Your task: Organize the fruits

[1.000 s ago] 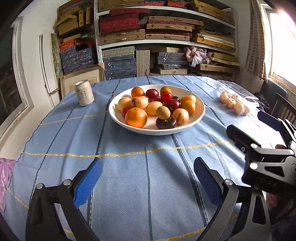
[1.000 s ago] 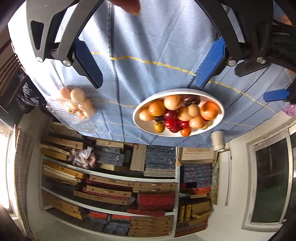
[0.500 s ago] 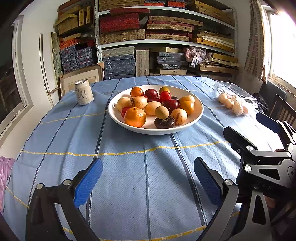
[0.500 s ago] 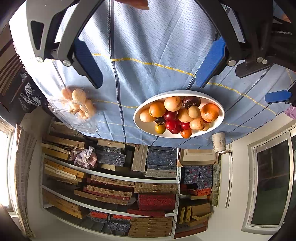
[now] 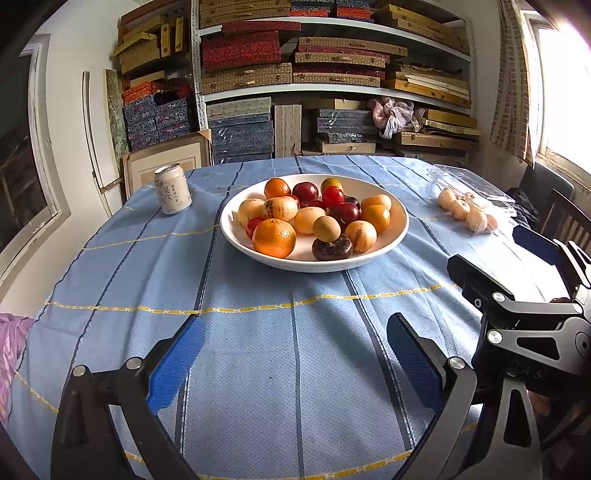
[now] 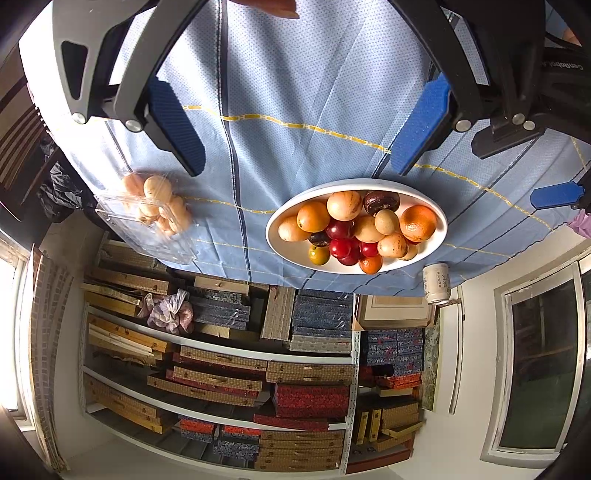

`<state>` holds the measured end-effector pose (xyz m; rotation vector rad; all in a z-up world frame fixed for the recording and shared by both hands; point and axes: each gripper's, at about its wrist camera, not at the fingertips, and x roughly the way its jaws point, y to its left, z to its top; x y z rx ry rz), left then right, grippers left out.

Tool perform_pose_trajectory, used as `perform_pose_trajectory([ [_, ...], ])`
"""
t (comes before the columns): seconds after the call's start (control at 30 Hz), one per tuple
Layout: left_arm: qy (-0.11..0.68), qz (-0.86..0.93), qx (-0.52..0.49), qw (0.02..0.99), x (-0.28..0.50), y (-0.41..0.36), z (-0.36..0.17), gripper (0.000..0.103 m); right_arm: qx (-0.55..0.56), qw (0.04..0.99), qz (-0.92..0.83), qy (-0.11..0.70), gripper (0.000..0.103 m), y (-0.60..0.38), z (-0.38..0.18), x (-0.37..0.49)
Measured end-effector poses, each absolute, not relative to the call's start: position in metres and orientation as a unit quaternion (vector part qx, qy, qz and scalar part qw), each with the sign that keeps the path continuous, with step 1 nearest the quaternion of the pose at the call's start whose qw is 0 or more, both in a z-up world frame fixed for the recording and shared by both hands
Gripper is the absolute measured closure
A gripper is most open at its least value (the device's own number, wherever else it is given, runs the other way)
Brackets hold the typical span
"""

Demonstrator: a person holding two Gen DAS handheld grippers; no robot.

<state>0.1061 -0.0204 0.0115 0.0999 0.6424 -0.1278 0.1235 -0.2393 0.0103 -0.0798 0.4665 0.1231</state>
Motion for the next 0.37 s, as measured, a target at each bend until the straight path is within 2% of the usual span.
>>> perform_pose_trajectory([
  [0.37, 0.32, -0.067, 0.048, 0.944, 0.1069, -0.0204, 0.0127, 0.004, -0.041, 0.97, 0.061, 0.23, 0.004, -0.2389, 0.0099, 0.1237],
])
